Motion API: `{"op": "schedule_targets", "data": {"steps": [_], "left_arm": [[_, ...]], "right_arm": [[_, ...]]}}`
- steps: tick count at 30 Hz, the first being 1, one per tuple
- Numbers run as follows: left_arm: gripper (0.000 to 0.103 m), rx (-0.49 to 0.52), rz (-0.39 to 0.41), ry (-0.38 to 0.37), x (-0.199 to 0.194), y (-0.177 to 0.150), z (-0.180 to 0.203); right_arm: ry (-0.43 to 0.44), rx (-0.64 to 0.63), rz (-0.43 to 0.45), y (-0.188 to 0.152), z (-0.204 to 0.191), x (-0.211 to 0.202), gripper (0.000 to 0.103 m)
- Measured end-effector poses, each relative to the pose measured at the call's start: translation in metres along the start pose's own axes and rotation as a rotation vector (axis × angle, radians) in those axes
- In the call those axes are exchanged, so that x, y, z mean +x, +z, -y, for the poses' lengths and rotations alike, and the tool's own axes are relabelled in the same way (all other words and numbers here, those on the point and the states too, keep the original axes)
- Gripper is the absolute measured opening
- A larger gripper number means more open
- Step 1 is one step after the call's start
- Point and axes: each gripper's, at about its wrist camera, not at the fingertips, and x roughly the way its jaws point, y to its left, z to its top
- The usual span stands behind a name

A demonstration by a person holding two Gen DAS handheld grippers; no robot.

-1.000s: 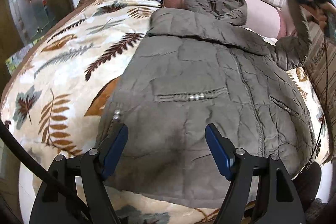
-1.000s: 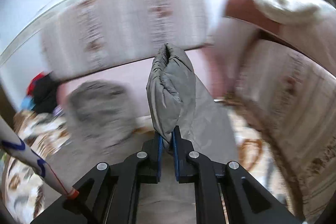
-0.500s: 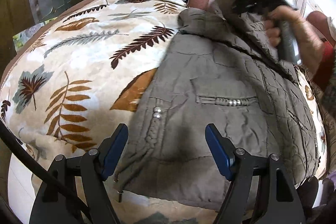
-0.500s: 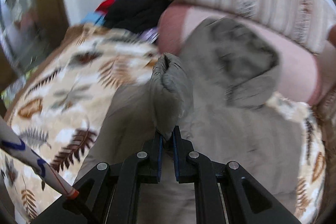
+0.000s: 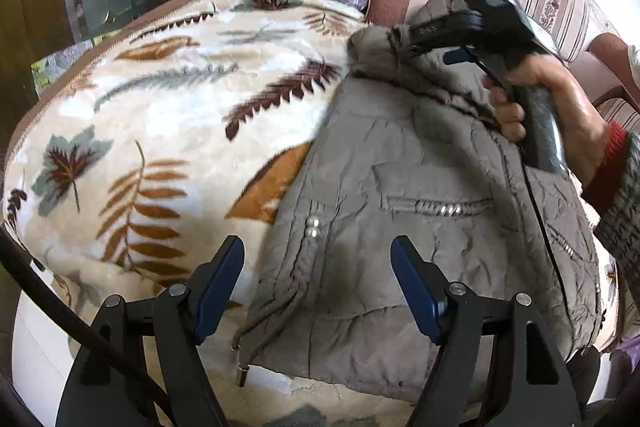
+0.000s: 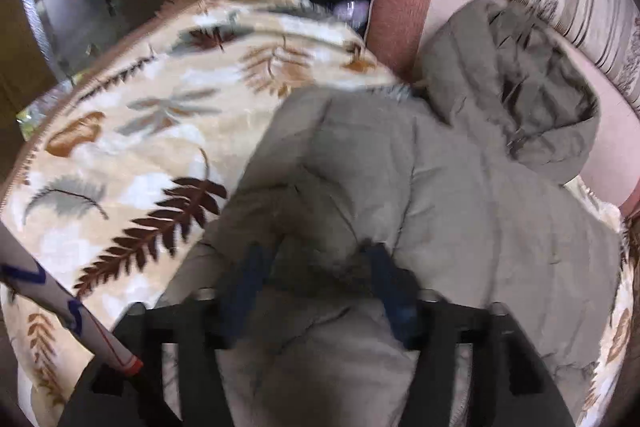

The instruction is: Fold large clothes

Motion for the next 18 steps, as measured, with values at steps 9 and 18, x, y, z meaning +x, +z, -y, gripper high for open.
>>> {"op": "schedule_targets", "data": {"steps": [9,18], "left_arm": [[0.076,0.081,0.06,-0.01,-0.01,0.049,0.035],[0.076,0.045,0.025,-0.105,0.068,0.1,0.07]], "right_arm": [[-0.17,0.09,0.031,-0.007,0.091,-0.068,0.064],[-0.301,0.263,-0.025,0.02,0.18,-0.077,0.069]]}}
